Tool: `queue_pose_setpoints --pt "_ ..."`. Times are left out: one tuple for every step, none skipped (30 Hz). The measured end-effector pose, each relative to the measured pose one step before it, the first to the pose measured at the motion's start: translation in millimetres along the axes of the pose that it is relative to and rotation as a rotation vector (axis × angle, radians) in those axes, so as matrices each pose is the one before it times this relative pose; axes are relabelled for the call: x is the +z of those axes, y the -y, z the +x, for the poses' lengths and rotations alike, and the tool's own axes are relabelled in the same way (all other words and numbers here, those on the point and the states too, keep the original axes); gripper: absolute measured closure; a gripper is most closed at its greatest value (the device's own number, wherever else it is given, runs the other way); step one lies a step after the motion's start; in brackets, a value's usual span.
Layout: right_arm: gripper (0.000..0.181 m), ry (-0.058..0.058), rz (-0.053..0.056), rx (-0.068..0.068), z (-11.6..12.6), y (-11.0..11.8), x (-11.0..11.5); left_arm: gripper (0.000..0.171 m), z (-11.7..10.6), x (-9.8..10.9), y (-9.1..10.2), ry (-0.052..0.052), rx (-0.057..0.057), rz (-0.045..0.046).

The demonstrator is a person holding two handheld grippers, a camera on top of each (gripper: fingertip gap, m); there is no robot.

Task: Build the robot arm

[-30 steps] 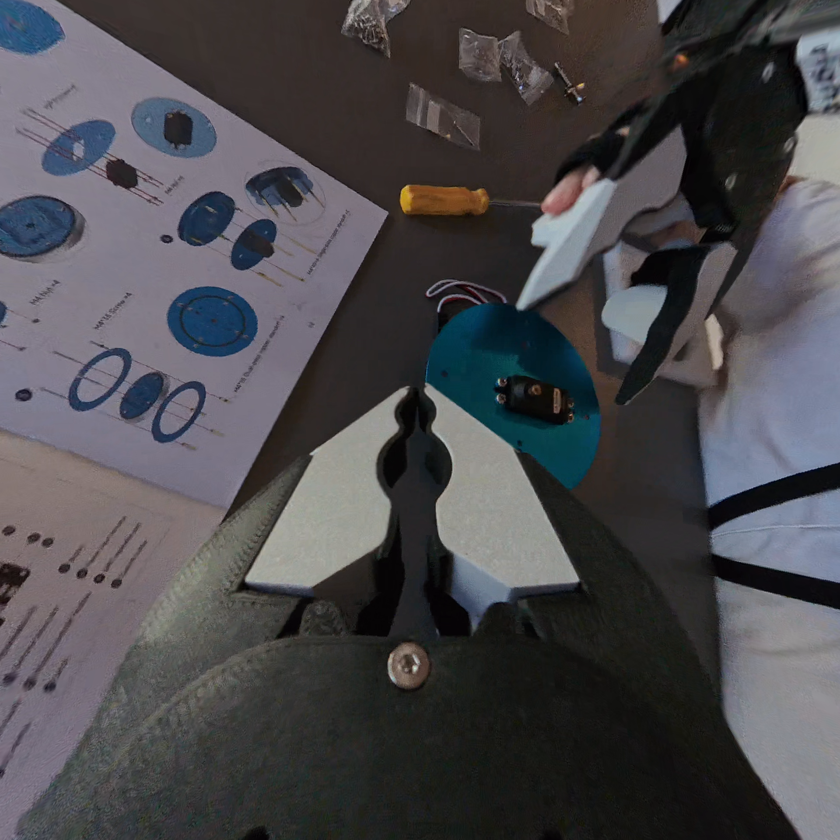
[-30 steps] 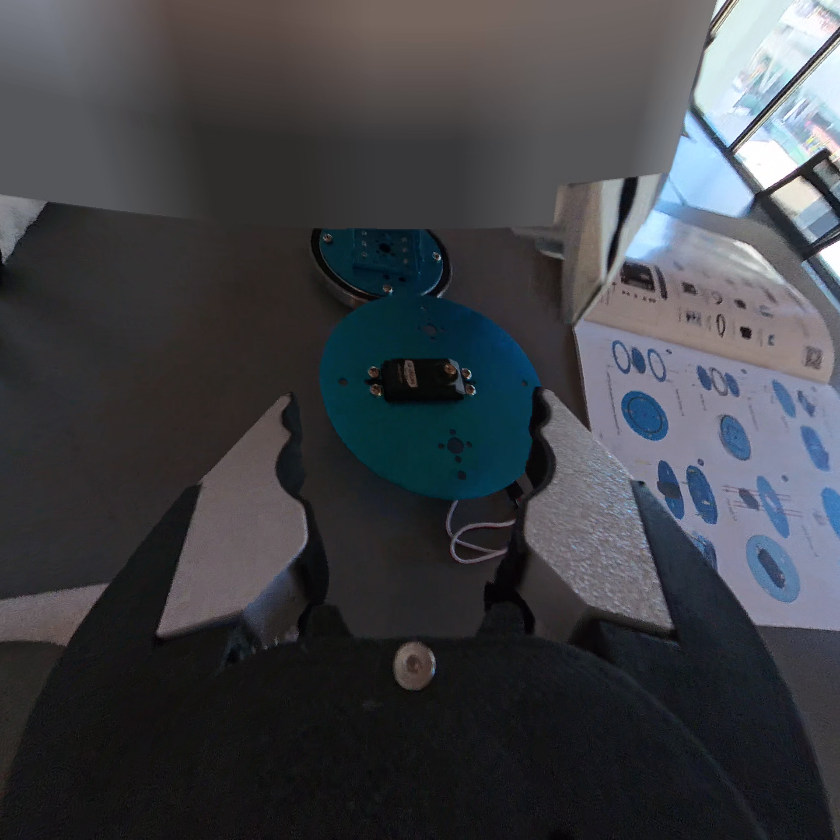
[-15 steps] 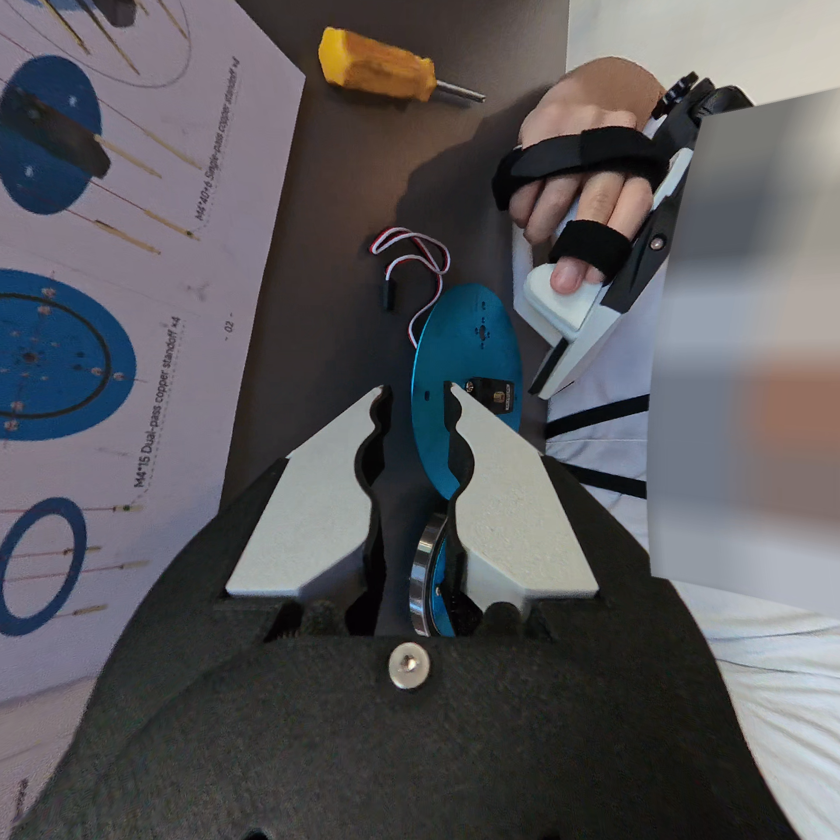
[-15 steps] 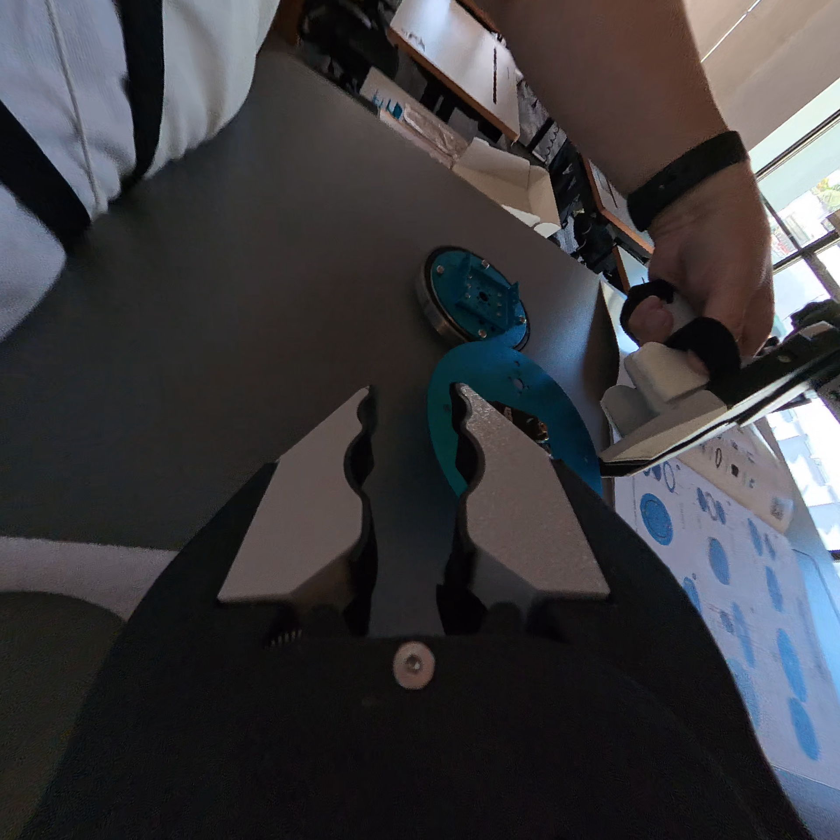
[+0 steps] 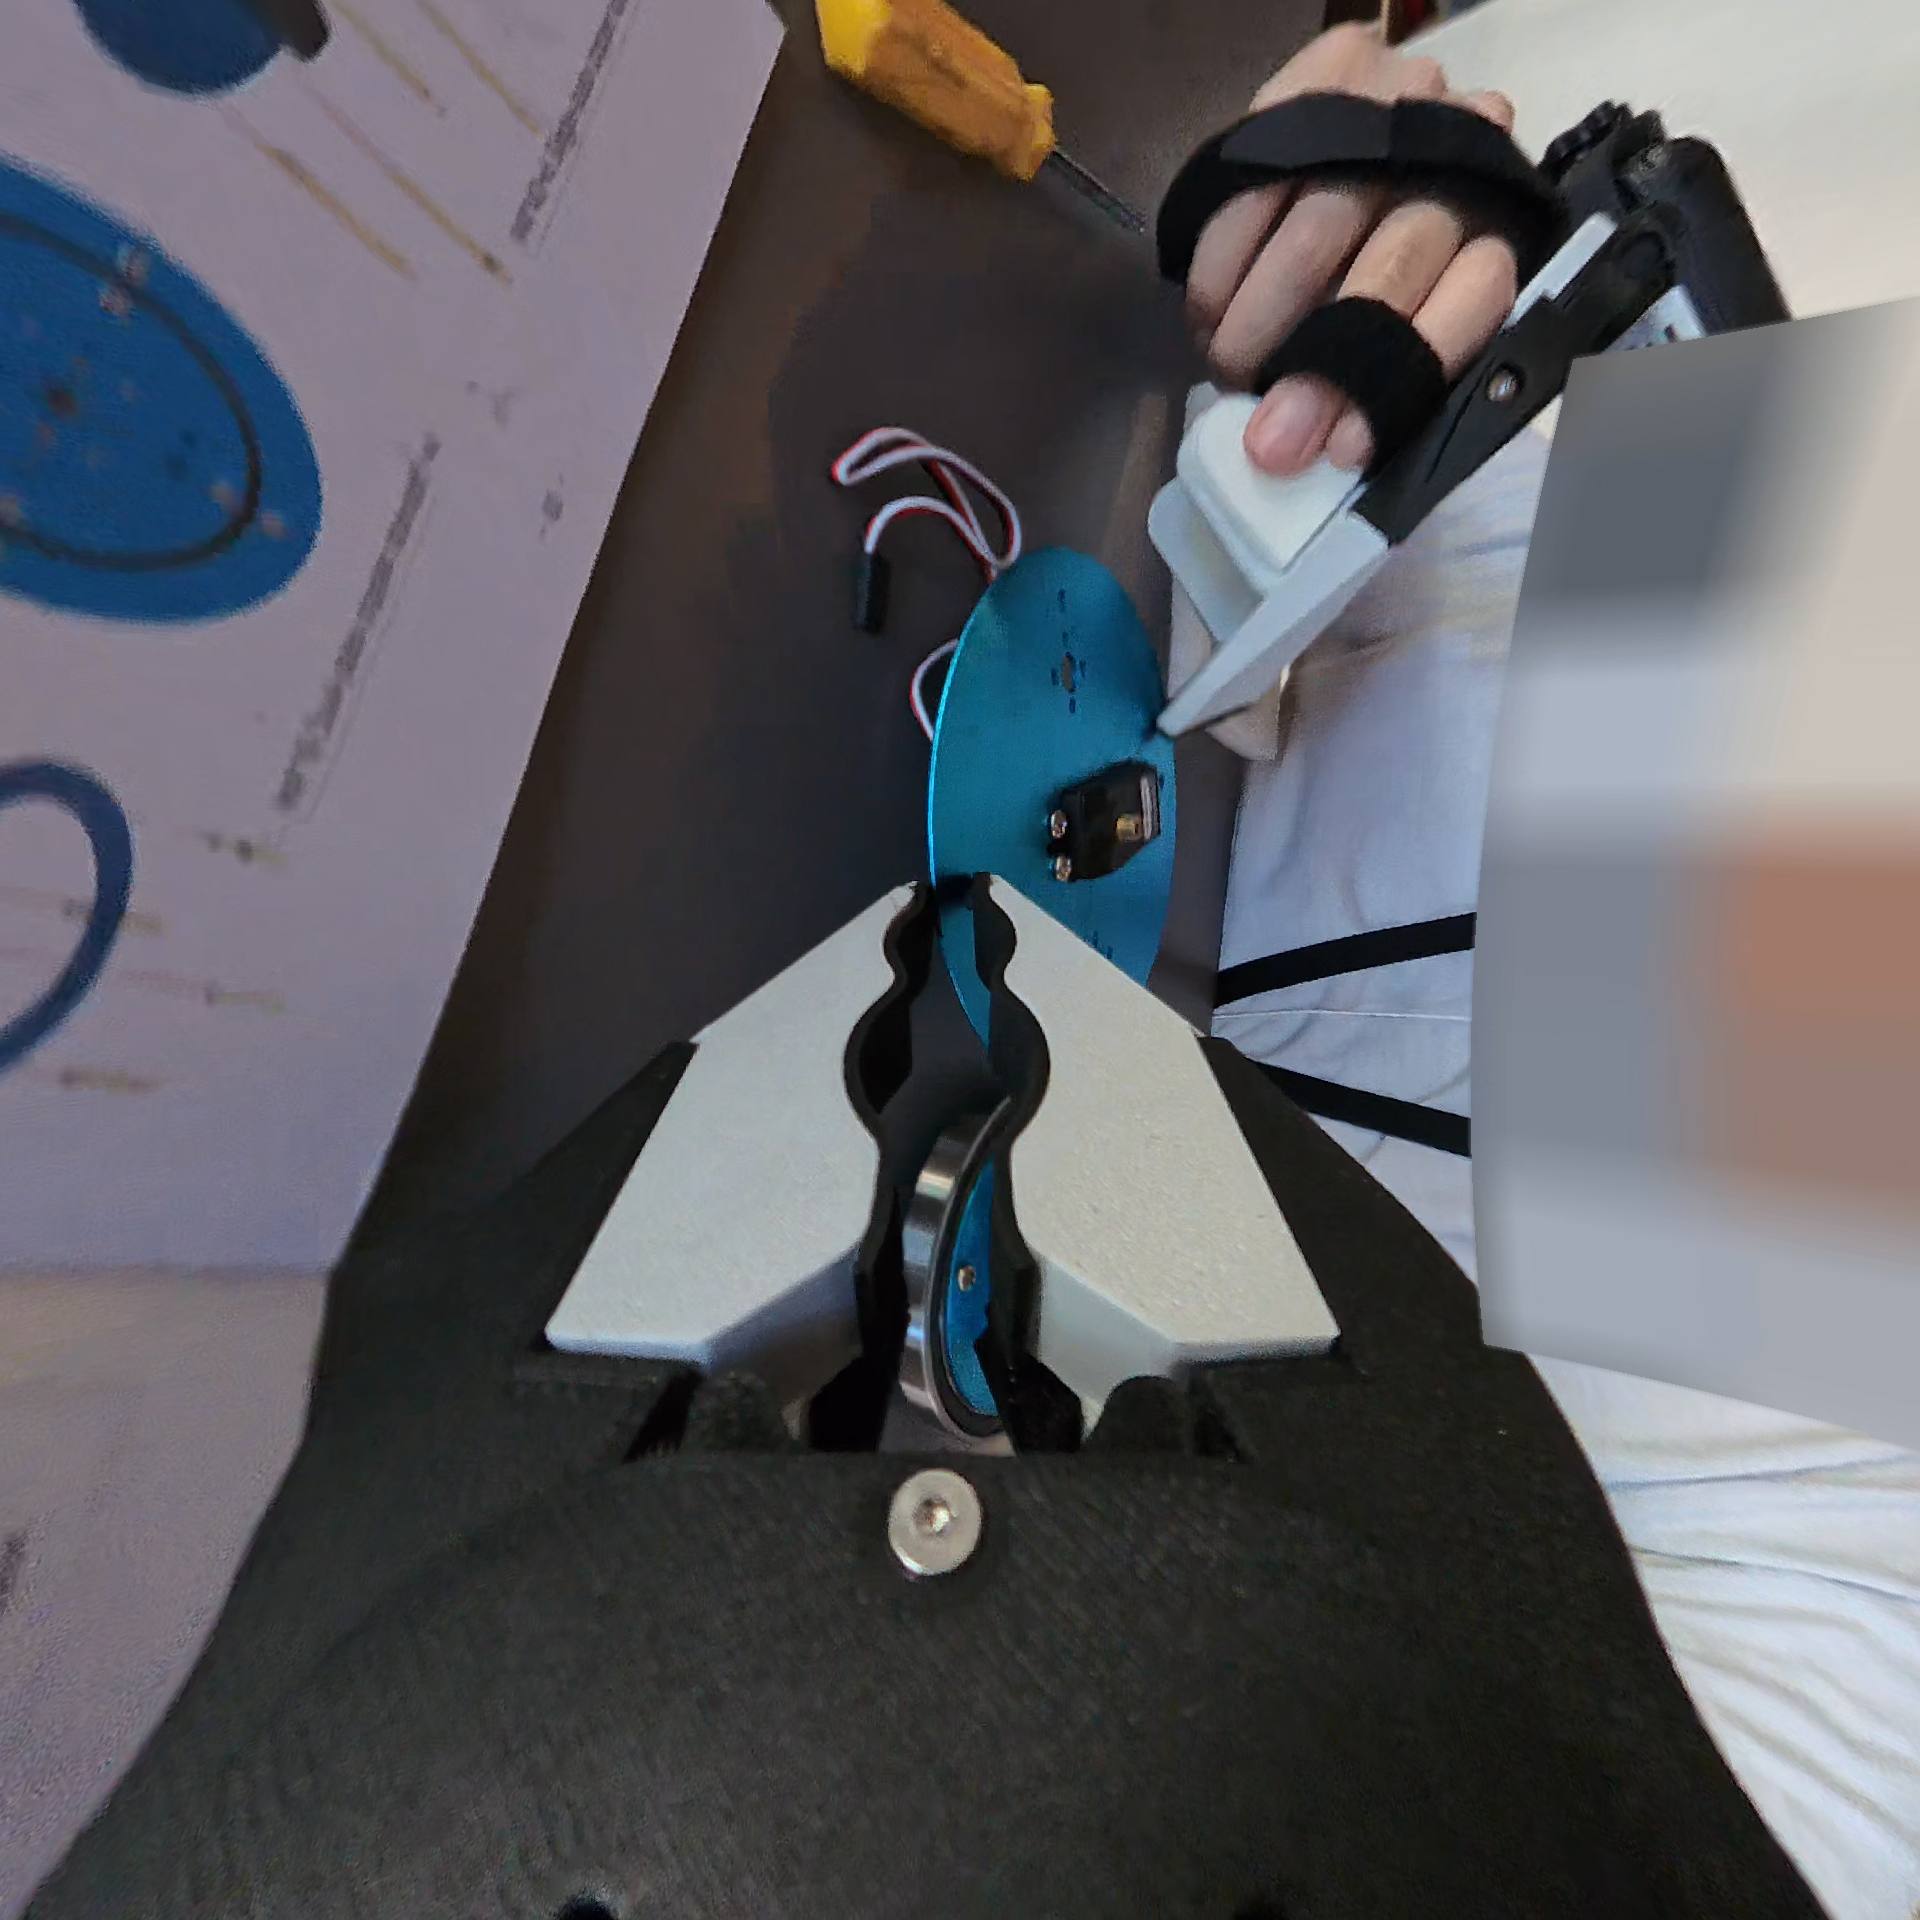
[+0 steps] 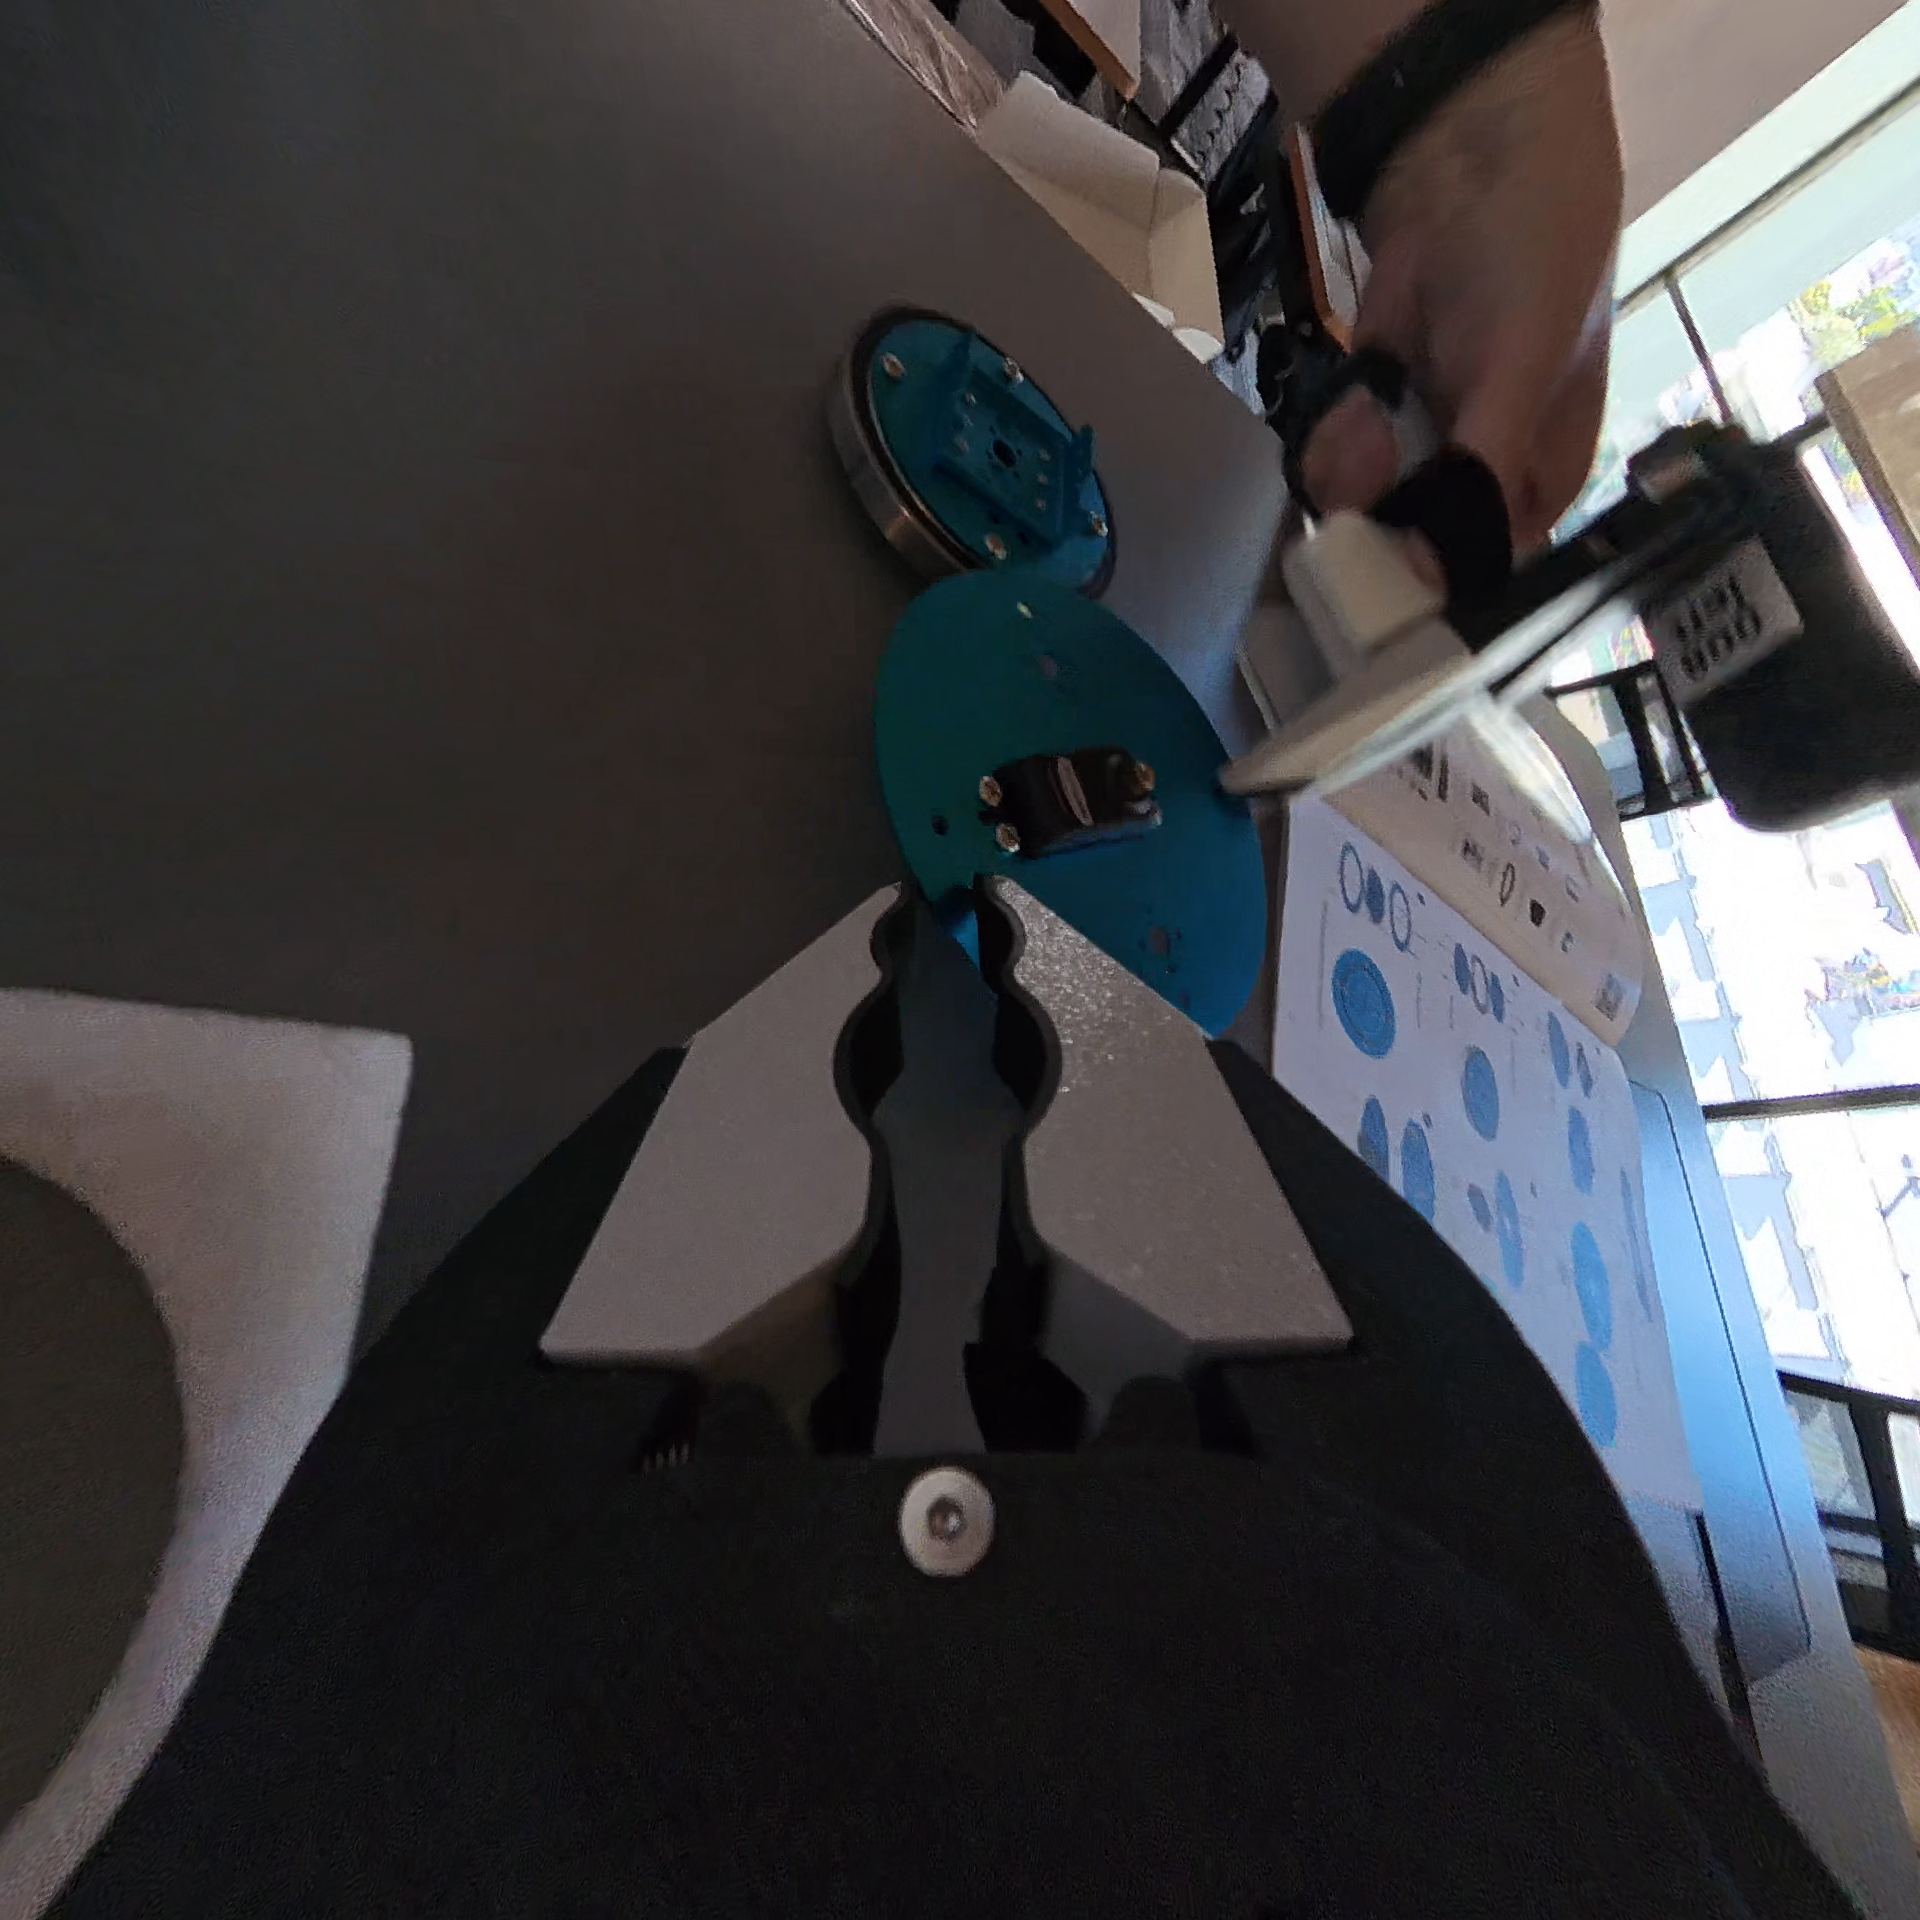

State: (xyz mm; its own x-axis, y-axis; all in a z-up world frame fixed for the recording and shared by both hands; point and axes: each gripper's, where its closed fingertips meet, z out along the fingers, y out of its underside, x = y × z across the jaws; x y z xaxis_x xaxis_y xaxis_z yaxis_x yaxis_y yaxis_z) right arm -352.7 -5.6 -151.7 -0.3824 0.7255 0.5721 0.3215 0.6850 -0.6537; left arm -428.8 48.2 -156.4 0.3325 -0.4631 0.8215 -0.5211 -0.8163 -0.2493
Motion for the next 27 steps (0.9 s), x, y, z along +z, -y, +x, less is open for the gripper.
queue_pose_setpoints --pt "0.171 -0.0043 -0.013 0.0243 3.99 -5.42 -2.41 0.165 0.36 -1.43 -4.64 0.0075 -0.0185 0.01257" --pt "0.171 -0.0024 -0.0121 0.0305 4.14 -5.54 -2.12 0.165 0.91 -0.82 -5.44 0.0048 -0.0129 0.00909" --pt "0.171 -0.0077 -0.0113 0.032 5.25 -5.32 -1.89 0.165 1.18 -0.29 -6.18 0.0038 -0.0092 0.0057" --pt "0.171 -0.0178 -0.0187 0.0283 6.75 -6.07 -1.69 0.165 1.65 0.15 -5.45 0.0017 -0.0134 0.01073" --pt "0.171 -0.0294 -0.0234 0.0247 8.41 -6.14 -1.41 0.165 2.1 0.89 -4.98 -0.0017 -0.0108 0.0122" --pt "0.171 -0.0334 -0.0289 0.0371 9.57 -6.41 -1.05 0.164 2.72 1.51 -5.0 -0.0047 -0.0048 0.0123" --pt "0.171 -0.0312 -0.0323 0.0549 9.71 -5.97 -1.26 0.164 2.67 2.15 -5.12 -0.0045 -0.0035 0.01289" --pt "0.171 -0.0162 -0.0159 0.0622 7.57 -2.27 -2.28 0.164 3.13 2.46 -5.15 -0.0077 -0.0038 0.00974" --pt "0.17 0.0184 -0.0083 0.0819 3.08 -0.42 -3.21 0.163 3.64 2.19 -4.05 -0.0113 0.001 0.01352" --pt "0.168 0.0514 -0.0109 0.1141 -1.92 0.13 -3.46 0.161 3.18 1.2 -2.8 -0.0088 0.0017 0.01714" --pt "0.168 0.0614 -0.019 0.1397 -4.23 -0.73 -2.55 0.159 1.5 -0.27 -1.85 -0.0019 0.0035 0.01265" --pt "0.165 0.071 -0.0425 0.1602 -6.91 -4.4 -0.97 0.159 0.54 -1.75 0.08 -0.0004 0.0037 0.01491" --pt "0.158 0.0947 -0.0281 0.1488 -11.14 -2.83 0.53 0.158 -1.23 -3.15 3.18 0.0051 -0.0001 0.02431" --pt "0.159 0.0861 0.0098 0.1231 -9.82 0.7 1.81 0.158 -3.96 -3.88 5.01 0.0199 0.0023 0.02567" --pt "0.16 0.0706 0.0135 0.0957 -6.65 0.2 2.94 0.156 -5.53 -3.69 5.38 0.0294 0.0073 0.02284" --pt "0.161 0.0595 -0.0132 0.0615 -5.19 -3.01 3.76 0.156 -4.47 -2.66 5.09 0.0216 0.0076 0.01821" --pt "0.162 0.0339 -0.0254 0.0382 -1.64 -4.52 4.41 0.156 -4.21 -1.13 3.33 0.0194 0.003 0.0073" --pt "0.162 0.0067 -0.0226 0.0299 1.87 -3.82 4.34 0.156 -1.87 0.49 1.98 0.007 0.0041 0.00159" --pt "0.163 0.0049 -0.0231 0.0177 1.22 -3.68 4.11 0.157 1.06 1.9 0.62 -0.0078 0.005 -0.00144" --pt "0.166 0.015 -0.0132 0.0041 -1.12 -1.47 3.35 0.16 0.72 2.54 -1.28 -0.0029 -0.0005 -0.00873" --pt "0.174 0.0114 0.0019 0.0008 -1.0 1.31 1.8 0.164 2.34 2.26 -1.07 -0.0085 -0.0009 -0.00334" --pt "0.181 -0.0087 0.0126 -0.0038 2.24 3.05 -0.07 0.167 2.27 1.32 -1.21 -0.0036 -0.0045 -0.00057" --pt "0.181 -0.031 0.0325 -0.0072 5.85 6.07 -1.97 0.167 -0.65 0.86 -3.48 0.0177 -0.0039 -0.01445" --pt "0.181 -0.0375 0.0453 -0.0037 7.61 8.17 -3.44 0.167 0.56 0.76 -3.68 0.0121 0.0012 -0.0138" --pt "0.181 -0.0278 0.0448 -0.0006 6.94 8.27 -3.35 0.166 1.79 1.1 -2.97 0.008 0.0066 -0.00671" --pt "0.181 -0.0081 0.0382 0.0014 4.3 7.54 -2.61 0.165 2.43 1.82 -3.07 0.0034 0.0043 -0.00604" --pt "0.181 0.0054 0.0227 0.0044 2.1 5.22 -1.85 0.164 2.88 2.3 -2.33 -0.0001 -0.0014 -0.0028"
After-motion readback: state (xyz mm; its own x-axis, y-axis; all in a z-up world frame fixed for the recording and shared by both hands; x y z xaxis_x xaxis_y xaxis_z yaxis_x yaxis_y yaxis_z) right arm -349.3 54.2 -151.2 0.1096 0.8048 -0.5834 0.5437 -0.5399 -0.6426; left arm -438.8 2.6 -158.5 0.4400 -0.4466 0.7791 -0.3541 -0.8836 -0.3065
